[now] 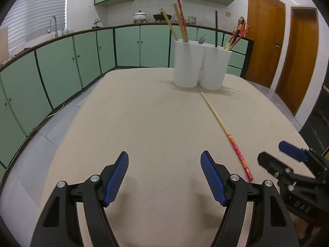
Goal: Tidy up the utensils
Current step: 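Move both open grippers back over the last red-patterned chopstick, then close the right gripper on the red end of the last chopstick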
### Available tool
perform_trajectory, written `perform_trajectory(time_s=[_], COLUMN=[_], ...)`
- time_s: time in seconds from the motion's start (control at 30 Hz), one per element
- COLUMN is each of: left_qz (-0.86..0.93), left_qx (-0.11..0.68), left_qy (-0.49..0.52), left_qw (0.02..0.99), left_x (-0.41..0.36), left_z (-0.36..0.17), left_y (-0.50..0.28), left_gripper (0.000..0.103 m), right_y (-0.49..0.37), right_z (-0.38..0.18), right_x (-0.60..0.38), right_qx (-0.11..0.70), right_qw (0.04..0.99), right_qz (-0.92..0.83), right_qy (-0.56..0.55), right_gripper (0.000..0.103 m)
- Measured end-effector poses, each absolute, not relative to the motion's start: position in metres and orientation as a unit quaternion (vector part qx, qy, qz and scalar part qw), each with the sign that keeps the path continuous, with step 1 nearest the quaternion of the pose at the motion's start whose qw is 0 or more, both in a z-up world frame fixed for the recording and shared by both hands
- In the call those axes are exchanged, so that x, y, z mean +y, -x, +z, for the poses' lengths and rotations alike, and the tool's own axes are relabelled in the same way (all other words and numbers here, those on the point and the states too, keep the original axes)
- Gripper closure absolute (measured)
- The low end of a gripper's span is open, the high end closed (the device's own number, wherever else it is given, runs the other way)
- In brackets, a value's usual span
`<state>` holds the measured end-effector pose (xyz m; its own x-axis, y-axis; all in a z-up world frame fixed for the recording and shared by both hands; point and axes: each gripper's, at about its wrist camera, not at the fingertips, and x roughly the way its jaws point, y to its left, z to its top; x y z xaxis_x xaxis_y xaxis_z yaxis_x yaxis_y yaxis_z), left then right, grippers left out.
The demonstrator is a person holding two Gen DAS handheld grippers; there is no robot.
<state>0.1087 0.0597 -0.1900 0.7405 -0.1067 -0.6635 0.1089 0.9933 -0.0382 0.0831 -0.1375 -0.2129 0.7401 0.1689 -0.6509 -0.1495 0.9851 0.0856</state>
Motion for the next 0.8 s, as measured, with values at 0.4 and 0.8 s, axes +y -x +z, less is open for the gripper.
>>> perform_trajectory(time_s=[0.4,0.8], left_qz=[-0.051,-0.054], left_qx=[0.356,0.353], left_qy=[0.002,-0.001], left_qw=[0.933,0.934], left_x=[0.066,0.064], left_z=[-0.193,-0.19], left_y=[-0.107,-0.107], left_gripper=[0.032,0.032], right_y=[-0.081,-0.086], right_z=[-0.227,-0.226], right_x=[-0.11,-0.117], right_qx=[0.383,0.39], right_qw=[0.918,0.912], right_qz=[0.099,0.126], right_qy=[0.037,0.019], right_gripper=[0.076,0.098])
